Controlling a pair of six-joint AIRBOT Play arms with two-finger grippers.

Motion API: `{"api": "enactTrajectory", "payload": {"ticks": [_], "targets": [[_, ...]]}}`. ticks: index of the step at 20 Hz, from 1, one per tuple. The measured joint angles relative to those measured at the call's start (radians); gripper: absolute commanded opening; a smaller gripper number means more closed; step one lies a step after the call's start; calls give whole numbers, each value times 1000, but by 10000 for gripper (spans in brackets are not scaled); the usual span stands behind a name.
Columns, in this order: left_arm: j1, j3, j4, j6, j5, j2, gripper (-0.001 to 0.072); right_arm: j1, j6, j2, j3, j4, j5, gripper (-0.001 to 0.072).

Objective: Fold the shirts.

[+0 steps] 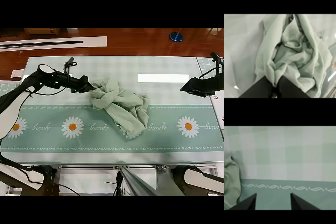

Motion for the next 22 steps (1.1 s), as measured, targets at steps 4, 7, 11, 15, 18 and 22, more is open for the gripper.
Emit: {"api": "enactTrajectory", "payload": {"ticks": [4, 7, 11, 15, 18, 22], "targets": [[11, 0, -3, 7, -53, 1, 27, 0, -23, -1, -37, -4, -4, 520], [27, 0, -5, 19, -106, 16, 27, 2, -64, -2, -119, 78, -11, 547], [35, 0, -5, 37, -178, 30, 27, 56, -125, -9, -248, 191, -48, 547], [37, 0, -5, 45, -224, 34, 27, 195, -157, -19, -328, 230, -85, 534], [37, 0, -5, 48, -243, 36, 27, 315, -135, -22, -349, 239, -154, 517], [38, 0, -6, 53, -255, 47, 27, 459, -61, -45, -358, 210, -240, 424]]}}
